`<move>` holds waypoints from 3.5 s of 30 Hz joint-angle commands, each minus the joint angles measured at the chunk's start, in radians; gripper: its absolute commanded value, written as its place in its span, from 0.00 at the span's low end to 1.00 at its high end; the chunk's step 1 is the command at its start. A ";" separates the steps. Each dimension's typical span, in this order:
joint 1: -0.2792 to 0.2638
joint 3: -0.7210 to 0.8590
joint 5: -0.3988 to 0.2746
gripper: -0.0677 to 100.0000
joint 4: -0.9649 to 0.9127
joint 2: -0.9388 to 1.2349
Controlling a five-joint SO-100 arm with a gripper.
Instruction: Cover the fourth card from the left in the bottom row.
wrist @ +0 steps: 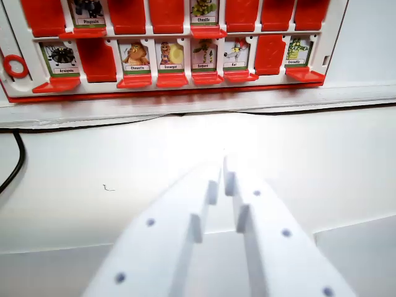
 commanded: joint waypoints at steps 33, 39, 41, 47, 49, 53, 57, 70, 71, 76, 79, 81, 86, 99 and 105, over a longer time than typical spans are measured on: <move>-0.072 0.012 0.077 0.00 -0.920 -0.856; -0.086 -0.063 0.087 0.00 -0.920 -0.910; -0.091 -0.091 0.087 0.00 -0.920 -0.930; -0.087 -0.169 0.083 0.00 -0.914 -0.963; -0.087 -0.192 0.083 0.00 -0.914 -0.974; -0.089 -0.236 0.087 0.00 -0.914 -1.005; -0.092 -0.276 0.089 0.00 -0.916 -1.028; -0.095 -0.314 0.091 0.00 -0.887 -1.039; -0.095 -0.310 0.091 0.00 -0.882 -1.031; -0.094 -0.299 0.095 0.00 -0.802 -0.956; -0.091 -0.316 0.089 0.00 -0.701 -0.891; -0.089 -0.333 0.091 0.00 -0.624 -0.841; -0.080 -0.341 0.098 0.00 -0.494 -0.703; -0.060 -0.354 0.081 0.00 -0.282 -0.410; -0.058 -0.446 0.094 0.00 -0.173 -0.356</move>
